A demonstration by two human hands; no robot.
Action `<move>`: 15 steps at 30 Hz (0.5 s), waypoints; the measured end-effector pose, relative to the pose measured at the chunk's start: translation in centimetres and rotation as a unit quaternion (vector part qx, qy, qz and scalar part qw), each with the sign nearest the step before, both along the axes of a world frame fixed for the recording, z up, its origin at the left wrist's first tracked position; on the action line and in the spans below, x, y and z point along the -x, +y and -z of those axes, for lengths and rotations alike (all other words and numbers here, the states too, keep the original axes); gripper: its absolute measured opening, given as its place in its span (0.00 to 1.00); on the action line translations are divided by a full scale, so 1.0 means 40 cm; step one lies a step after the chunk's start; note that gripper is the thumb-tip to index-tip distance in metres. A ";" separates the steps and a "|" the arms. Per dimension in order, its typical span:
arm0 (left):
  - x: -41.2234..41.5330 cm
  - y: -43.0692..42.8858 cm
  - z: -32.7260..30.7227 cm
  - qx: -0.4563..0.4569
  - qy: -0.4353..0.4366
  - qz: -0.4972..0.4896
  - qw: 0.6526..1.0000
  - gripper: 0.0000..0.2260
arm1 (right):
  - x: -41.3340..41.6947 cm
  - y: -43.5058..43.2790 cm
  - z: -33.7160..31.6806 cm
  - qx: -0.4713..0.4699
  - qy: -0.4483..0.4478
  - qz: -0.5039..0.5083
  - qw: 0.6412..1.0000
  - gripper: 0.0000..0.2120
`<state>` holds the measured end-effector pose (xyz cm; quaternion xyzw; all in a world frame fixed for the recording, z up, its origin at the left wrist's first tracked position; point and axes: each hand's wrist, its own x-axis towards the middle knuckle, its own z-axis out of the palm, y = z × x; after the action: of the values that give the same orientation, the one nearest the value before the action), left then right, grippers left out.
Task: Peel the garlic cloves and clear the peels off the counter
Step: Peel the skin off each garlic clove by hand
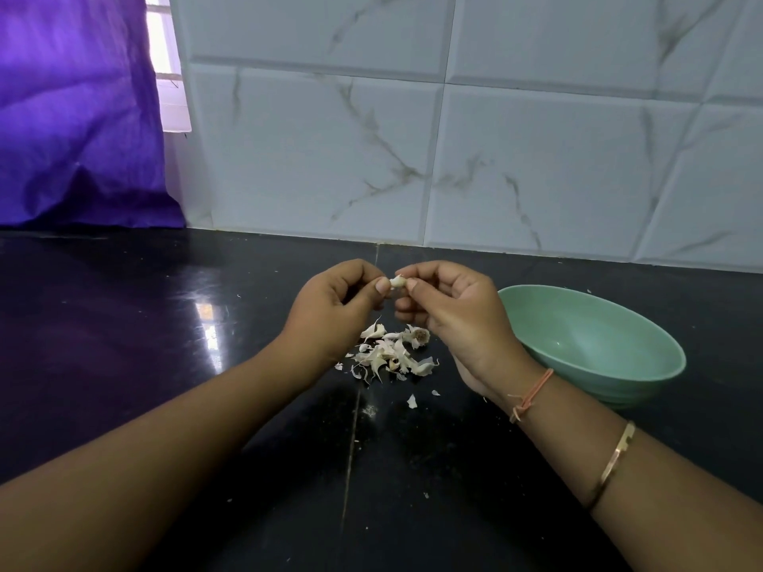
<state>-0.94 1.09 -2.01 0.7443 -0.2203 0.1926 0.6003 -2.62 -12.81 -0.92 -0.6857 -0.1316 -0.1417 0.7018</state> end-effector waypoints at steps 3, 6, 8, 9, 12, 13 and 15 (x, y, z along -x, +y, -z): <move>-0.004 -0.001 0.002 0.062 0.052 0.063 0.995 0.09 | 0.007 0.003 -0.004 -0.071 0.048 -0.063 0.994 0.06; 0.004 -0.007 -0.004 0.131 0.114 0.127 0.977 0.10 | 0.010 0.003 -0.010 -0.135 0.103 -0.113 0.979 0.06; 0.010 -0.010 -0.008 0.159 0.150 0.155 0.963 0.11 | 0.010 0.002 -0.012 -0.157 0.135 -0.134 0.969 0.06; 0.012 -0.011 -0.009 0.168 0.163 0.164 0.958 0.11 | 0.010 0.002 -0.012 -0.163 0.145 -0.143 0.965 0.07; 0.013 -0.012 -0.013 0.191 0.189 0.173 0.947 0.11 | 0.011 0.006 -0.011 -0.170 0.156 -0.156 0.960 0.08; 0.011 -0.011 -0.013 0.199 0.197 0.170 0.945 0.10 | 0.011 0.008 -0.010 -0.174 0.154 -0.154 0.960 0.08; 0.005 -0.008 -0.010 0.202 0.205 0.145 0.947 0.10 | 0.011 0.011 -0.011 -0.182 0.149 -0.145 0.961 0.08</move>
<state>-1.14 0.76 -1.60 0.5908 -0.1546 -0.0132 0.7917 -3.07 -12.38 -0.50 -0.5336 -0.0957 0.0432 0.8392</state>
